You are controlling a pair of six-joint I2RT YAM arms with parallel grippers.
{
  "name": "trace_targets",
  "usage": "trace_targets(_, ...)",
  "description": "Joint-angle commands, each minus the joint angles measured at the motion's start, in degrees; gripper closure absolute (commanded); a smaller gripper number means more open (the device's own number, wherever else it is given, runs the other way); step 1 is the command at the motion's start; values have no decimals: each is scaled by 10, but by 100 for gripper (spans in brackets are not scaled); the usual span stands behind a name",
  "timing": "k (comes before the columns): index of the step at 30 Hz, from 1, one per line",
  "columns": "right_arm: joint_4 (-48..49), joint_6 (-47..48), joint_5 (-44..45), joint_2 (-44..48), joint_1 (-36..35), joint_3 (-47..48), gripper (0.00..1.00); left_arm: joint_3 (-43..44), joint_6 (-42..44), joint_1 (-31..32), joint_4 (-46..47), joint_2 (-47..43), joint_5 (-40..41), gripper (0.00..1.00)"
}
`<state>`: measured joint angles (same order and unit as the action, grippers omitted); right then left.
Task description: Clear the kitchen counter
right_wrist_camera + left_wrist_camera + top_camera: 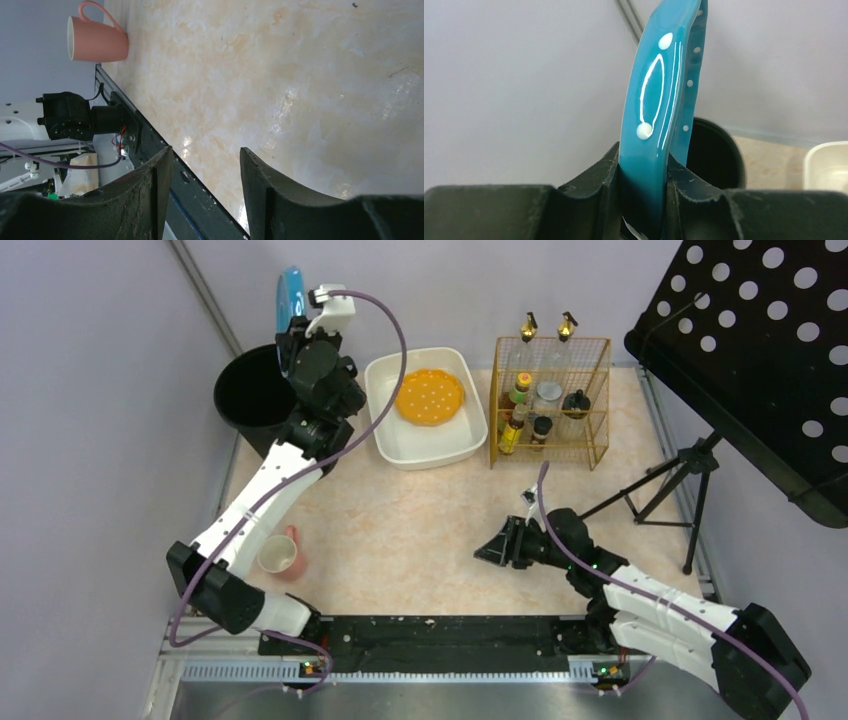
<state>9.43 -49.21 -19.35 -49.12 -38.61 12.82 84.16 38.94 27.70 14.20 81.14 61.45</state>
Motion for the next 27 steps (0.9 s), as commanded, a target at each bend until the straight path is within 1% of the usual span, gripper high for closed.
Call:
trace_targets(1, 15, 1, 0, 9, -2, -6, 49, 110, -36, 32, 30, -27, 3, 100)
trace_targets(2, 17, 0, 1, 10, -2, -8, 49, 131, -74, 38, -15, -28, -6, 100)
trace_targets(3, 21, -1, 2, 9, -2, -10, 49, 152, -132, 43, -67, -28, -16, 100)
trace_targets(5, 31, -6, 2, 7, -2, -13, 50, 191, -225, 44, -177, -32, -54, 100)
trace_targets(8, 35, -9, -1, 8, -2, -13, 50, 225, -319, 44, -262, -28, -110, 100)
trace_targets(11, 29, -6, -1, 12, -2, -14, 50, 265, -384, 44, -334, -8, -175, 100)
trace_targets(12, 27, -6, -1, 14, -2, -15, 50, 275, -420, 45, -354, 0, -198, 100)
trace_targets(16, 26, -7, -6, 21, -2, -17, 50, 301, -507, 43, -403, 29, -289, 100)
trace_targets(20, 22, -6, -10, 31, -2, -22, 50, 317, -579, 39, -433, 70, -382, 100)
trace_targets(23, 16, -4, -17, 42, -2, -24, 50, 303, -629, 24, -428, 100, -450, 100)
trace_targets(27, -1, -4, -19, 67, -3, -31, 50, 260, -678, -7, -391, 119, -511, 100)
